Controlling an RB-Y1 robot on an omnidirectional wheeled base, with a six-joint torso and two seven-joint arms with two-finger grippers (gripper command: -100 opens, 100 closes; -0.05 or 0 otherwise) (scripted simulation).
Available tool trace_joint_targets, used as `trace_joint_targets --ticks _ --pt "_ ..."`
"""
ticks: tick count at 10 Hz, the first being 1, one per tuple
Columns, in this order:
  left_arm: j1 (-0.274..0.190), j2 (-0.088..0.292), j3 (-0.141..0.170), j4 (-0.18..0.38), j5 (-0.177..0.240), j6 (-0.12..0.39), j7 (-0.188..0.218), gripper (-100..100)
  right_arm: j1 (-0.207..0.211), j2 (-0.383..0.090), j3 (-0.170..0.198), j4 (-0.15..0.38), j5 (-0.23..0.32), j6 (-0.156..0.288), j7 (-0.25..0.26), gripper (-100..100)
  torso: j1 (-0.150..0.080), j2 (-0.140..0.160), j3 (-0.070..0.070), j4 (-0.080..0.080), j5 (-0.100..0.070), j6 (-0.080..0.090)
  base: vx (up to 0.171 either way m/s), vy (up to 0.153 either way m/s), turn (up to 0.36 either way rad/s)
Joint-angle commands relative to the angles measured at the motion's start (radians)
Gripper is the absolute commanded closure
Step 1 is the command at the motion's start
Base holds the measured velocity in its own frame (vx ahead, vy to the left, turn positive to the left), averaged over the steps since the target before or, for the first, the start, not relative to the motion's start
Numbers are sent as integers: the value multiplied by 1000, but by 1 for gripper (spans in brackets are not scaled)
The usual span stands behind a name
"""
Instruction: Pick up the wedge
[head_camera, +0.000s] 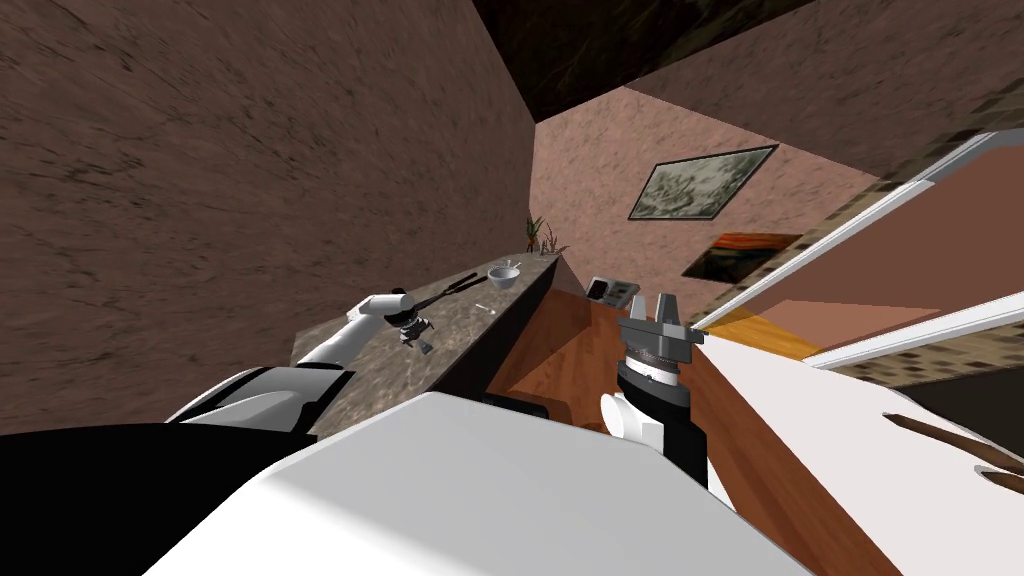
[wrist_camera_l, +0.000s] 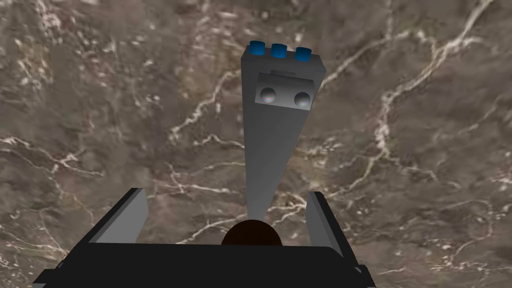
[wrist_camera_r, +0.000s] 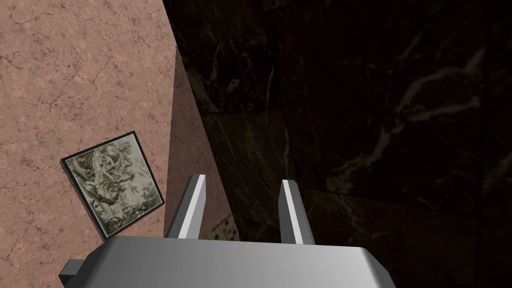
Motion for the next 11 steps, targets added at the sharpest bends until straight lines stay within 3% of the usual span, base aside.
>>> trace_joint_targets --ticks 1,7,8,9,11 --pt "-2 -5 -19 -5 -2 -10 37 -100 0 0 0 0 0 0 0 0 0 0 0 0 0 0 -82 102 -94" --pt "-1 -26 -82 -33 -9 -40 160 -100 0 0 0 0 0 0 0 0 -1 1 1 0 0 0 -65 60 -105" --pt "-1 -23 -75 -29 -8 -36 145 -100 0 0 0 0 0 0 0 0 -2 0 0 0 0 0 -19 16 -43" --pt "-2 -24 -76 -29 -8 -37 149 100 0 0 0 0 0 0 0 0 -3 -1 -1 0 -1 -1 0 0 0" --pt "-1 -23 -76 -29 -8 -36 149 100 0 0 0 0 0 0 0 0 -5 -4 -2 0 -1 0 1 0 -7"
